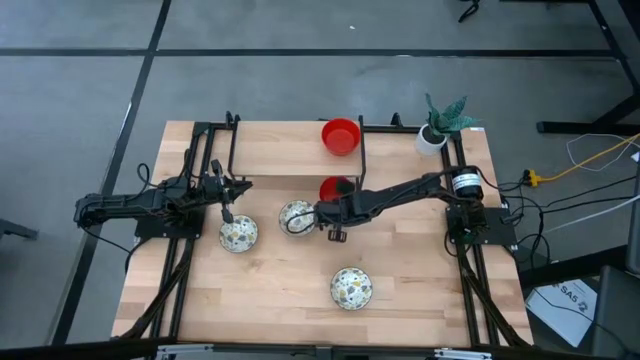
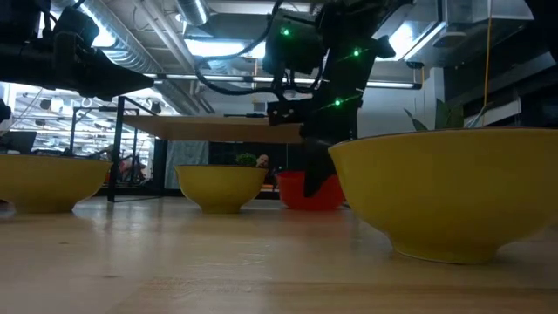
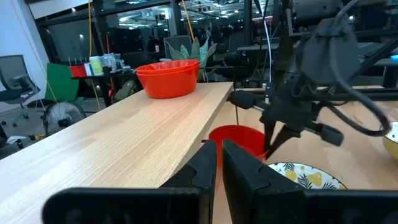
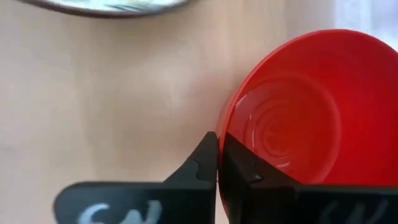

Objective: Pick & Place Mini bowls
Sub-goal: Stack the red bowl on the red bowl on the shelf

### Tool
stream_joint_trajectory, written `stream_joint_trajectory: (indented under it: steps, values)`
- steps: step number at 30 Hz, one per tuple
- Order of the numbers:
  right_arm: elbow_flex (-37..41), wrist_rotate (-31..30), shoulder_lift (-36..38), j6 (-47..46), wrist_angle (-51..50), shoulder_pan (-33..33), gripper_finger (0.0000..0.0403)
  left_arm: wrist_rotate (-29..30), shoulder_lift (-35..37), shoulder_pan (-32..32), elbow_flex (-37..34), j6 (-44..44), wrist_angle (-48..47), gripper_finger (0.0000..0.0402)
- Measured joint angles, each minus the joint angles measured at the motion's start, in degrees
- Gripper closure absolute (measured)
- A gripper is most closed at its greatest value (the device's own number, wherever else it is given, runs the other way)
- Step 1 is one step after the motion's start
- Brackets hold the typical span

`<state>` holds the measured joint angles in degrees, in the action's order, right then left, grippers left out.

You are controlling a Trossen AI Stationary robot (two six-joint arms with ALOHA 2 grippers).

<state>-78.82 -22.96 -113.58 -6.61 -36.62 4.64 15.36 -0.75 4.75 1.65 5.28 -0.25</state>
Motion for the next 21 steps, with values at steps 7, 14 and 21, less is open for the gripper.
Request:
stream_joint_trajectory:
  steps: [7, 14, 21]
  values:
    - [-3.98, 7.68, -0.22, -0.46, -2.51, 1.98, 0.0398, 0.0, 0.0, 0.0, -0.02, 0.0, 0.0, 0.0382]
    - [-8.02, 14.28, -0.22, -0.48, -3.95, 3.94, 0.0398, 0.0, 0.01, 0.0, -0.02, 0.0, 0.0, 0.0382]
    - [-11.41, 15.89, -0.22, -4.33, -9.89, 5.18, 0.0399, 0.01, 0.02, 0.0, -0.02, 0.0, 0.0, 0.0382]
